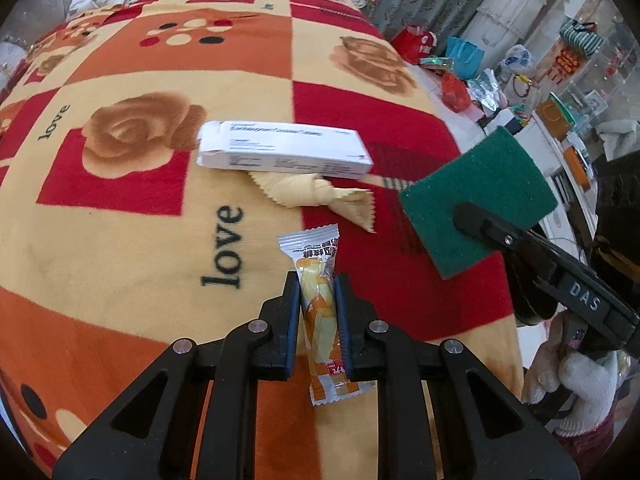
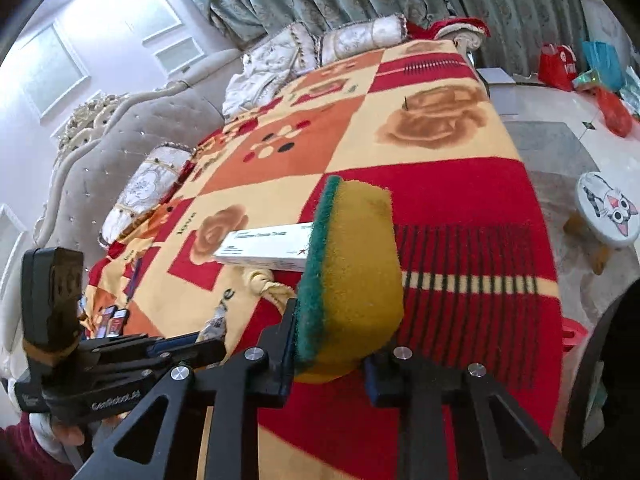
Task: Collect trash
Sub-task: 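Carry the snack wrapper and sponge over the black bin and open both tools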
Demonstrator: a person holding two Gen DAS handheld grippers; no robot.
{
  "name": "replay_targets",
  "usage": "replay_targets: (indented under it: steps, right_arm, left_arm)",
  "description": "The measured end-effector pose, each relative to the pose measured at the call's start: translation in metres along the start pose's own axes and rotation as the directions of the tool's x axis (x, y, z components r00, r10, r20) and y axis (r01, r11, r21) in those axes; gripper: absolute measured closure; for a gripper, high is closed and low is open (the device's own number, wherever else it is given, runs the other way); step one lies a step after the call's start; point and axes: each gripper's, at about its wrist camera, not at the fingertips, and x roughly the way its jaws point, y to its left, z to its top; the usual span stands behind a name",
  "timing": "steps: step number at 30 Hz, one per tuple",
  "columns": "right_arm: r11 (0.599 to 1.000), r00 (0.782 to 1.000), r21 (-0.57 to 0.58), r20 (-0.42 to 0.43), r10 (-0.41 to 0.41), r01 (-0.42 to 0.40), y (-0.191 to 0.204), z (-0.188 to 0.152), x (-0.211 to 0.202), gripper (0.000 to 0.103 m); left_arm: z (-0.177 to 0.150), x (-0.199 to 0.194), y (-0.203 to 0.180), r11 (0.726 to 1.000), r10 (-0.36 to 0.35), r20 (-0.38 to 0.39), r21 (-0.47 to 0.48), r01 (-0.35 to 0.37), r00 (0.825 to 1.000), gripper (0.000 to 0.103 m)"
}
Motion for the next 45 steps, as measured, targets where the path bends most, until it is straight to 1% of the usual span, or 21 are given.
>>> replay_targets:
  steps: [9,13,25,34,38,45]
  right_arm:
    - [1.0,0.999,0.027,0.032,-0.018,0.017,-0.013,-0.018,-0.04,0.078]
    - [0.999,0.998,0.02,0.045,-0.049,0.048,-0.018,-0.025,-0.056,0.078]
    - [0.989,0.988,0.083,0.081,-0.132,0.126,-0.055,-0.039,-0.101,0.078]
    - [0.962,0.967,0.171,0.104,-0.232,0.212,-0.104,-0.05,-0.139,0.078]
    - [0.942,0.956,0.219,0.09,-0.28,0.255,-0.13,-0.056,-0.151,0.078]
    - [0.91,0.939,0.278,0.063,-0.337,0.308,-0.166,-0.067,-0.162,0.078]
  left_arm:
    - [-0.004,-0.01,-0.04,0.997,-0.012,0.017,0.074,0.011,1.0,0.089]
    - [-0.005,-0.01,-0.059,0.994,-0.021,0.019,0.107,0.019,1.0,0.089]
    - [0.0,-0.002,-0.126,0.975,-0.064,0.014,0.212,0.059,0.998,0.089]
    - [0.008,0.018,-0.185,0.951,-0.115,-0.017,0.287,0.115,0.993,0.089]
    - [0.011,0.03,-0.215,0.937,-0.147,-0.034,0.317,0.15,0.989,0.089]
    - [0.016,0.056,-0.248,0.92,-0.191,-0.082,0.332,0.207,0.978,0.089]
